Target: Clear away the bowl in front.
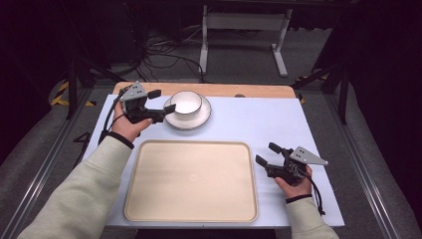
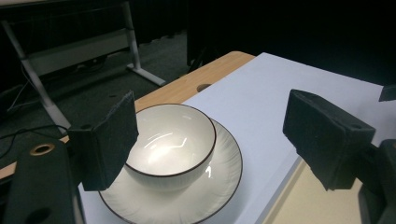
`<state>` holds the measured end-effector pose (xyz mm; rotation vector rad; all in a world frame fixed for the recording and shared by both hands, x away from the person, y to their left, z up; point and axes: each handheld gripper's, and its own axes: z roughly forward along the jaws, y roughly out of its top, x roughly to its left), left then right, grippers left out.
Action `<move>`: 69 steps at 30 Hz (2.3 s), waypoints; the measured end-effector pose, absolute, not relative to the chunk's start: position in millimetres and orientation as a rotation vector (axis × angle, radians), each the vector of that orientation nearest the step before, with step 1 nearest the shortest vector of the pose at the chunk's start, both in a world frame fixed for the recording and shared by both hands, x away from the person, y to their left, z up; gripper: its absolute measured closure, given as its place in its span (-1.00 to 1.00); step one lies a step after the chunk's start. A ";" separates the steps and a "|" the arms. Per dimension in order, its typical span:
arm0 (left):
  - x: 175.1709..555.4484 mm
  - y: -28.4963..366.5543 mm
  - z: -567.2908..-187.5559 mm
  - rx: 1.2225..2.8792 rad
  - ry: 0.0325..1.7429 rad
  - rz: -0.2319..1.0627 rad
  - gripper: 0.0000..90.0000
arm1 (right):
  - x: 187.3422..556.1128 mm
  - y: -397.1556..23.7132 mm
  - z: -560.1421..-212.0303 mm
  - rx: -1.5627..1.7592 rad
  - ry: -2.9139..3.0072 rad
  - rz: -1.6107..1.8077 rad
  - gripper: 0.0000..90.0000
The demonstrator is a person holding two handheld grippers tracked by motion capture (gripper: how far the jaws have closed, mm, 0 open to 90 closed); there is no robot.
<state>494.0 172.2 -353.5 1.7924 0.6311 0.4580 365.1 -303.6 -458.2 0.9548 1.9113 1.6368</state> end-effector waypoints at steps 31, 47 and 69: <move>544.6 123.5 -369.3 1.983 0.600 0.414 -0.27 | 365.1 -303.7 -458.1 0.968 1.911 1.635 -0.54; 560.4 104.8 -387.2 2.174 0.608 0.285 -0.11 | 365.1 -303.7 -458.2 0.956 1.912 1.636 -0.56; 571.4 82.0 -390.7 2.564 0.483 0.388 0.10 | 365.0 -303.7 -458.2 0.951 1.915 1.640 -0.56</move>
